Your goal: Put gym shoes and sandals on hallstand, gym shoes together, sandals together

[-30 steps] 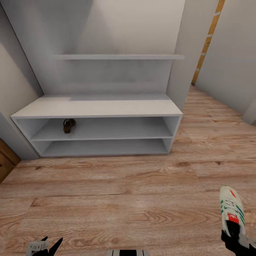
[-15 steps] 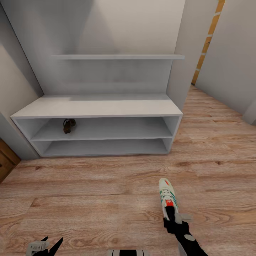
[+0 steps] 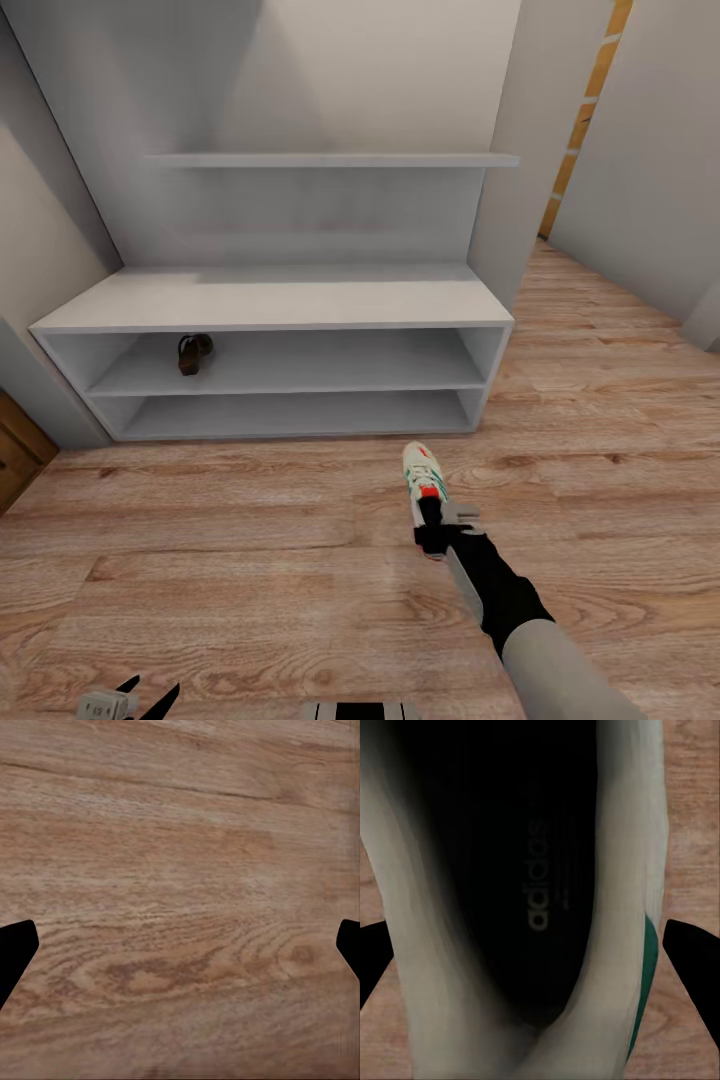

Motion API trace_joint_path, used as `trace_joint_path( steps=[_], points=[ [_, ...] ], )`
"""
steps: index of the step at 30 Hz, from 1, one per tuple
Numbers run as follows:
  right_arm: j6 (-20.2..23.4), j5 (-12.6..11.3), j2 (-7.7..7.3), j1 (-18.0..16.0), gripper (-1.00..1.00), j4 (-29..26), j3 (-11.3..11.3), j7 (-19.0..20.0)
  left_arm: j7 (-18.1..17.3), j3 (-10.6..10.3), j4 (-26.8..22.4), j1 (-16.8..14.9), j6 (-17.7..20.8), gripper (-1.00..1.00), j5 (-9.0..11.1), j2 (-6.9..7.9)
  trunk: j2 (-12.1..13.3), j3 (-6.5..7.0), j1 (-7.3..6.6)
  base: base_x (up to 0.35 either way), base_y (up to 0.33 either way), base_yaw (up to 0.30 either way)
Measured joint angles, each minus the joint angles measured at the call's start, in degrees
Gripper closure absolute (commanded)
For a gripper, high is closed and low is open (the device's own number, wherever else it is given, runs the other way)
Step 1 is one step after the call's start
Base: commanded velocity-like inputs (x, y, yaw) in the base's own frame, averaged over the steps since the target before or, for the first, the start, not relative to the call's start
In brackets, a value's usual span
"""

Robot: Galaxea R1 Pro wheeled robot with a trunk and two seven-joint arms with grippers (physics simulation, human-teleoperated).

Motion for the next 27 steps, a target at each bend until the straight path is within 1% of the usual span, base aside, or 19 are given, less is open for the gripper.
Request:
trace_joint_path(
  steps=[1, 2, 3, 4, 5, 7, 8, 11, 23, 27],
  points=[
    [2.9, -0.2, 0.27, -2.7, 1.00, 0.3, 0.0, 0.0, -0.8, -0.1, 0.0, 0.0, 0.0, -1.00, -0.4, 0.09, 0.0, 0.00, 0.01, 0.000, 0.000, 0.000],
    [8.2, -0.7, 1.27, -7.8, 1.00, 0.3, 0.0, 0.0, -2.7, -0.2, 0.1, 0.1, 0.1, -1.00, -1.2, 0.03, 0.0, 0.01, 0.01, 0.000, 0.000, 0.000],
    [9.0, -0.1, 1.59, -9.2, 1.00, -1.2, 0.0, 0.0, -2.9, -0.2, 0.1, 0.1, 0.1, -1.00, -1.5, -0.04, 0.0, 0.01, 0.00, 0.000, 0.000, 0.000],
    [9.3, -0.2, 1.69, -9.6, 1.00, -0.2, 0.0, 0.0, -3.0, -0.2, 0.1, 0.1, 0.1, -1.00, -1.7, -0.06, 0.0, -0.01, 0.01, 0.000, 0.000, 0.000],
    [9.9, -0.2, 2.07, -10.9, 1.00, -0.2, 0.0, 0.0, -3.0, -0.2, 0.1, 0.1, 0.1, -1.00, -2.2, -0.22, 0.0, 0.00, 0.00, 0.000, 0.000, 0.000],
    [10.1, 0.0, 2.14, -11.6, 1.00, -0.2, -0.1, -0.1, -3.0, -0.1, 0.1, 0.1, 0.1, -1.00, -2.3, -0.24, 0.0, 0.00, 0.00, 0.000, 0.000, 0.000],
    [10.2, 0.1, 2.20, -13.0, 1.00, -0.2, -0.1, -0.1, -3.0, -0.1, 0.1, 0.1, 0.1, -1.00, -2.4, -0.25, 0.0, 0.00, 0.00, 0.000, 0.000, 0.000],
    [10.2, -0.1, 2.20, -13.5, 1.00, 0.0, -0.2, -0.1, -3.0, -0.1, 0.0, 0.1, 0.1, -1.00, -2.4, -0.25, 0.0, 0.00, 0.00, 0.000, 0.000, 0.000],
    [10.2, -0.1, 2.29, -13.6, 1.00, -0.8, -0.1, 0.0, -3.0, -0.1, 0.1, 0.1, 0.2, -1.00, -2.4, -0.16, 0.0, 0.00, 0.00, 0.000, 0.000, 0.000],
    [10.2, -0.1, 2.29, -13.6, 1.00, -0.9, -0.1, 0.0, -3.0, -0.1, 0.0, 0.1, 0.2, -1.00, -2.4, -0.16, 0.0, 0.19, 0.00, 0.000, 0.000, 0.000]
  ],
)
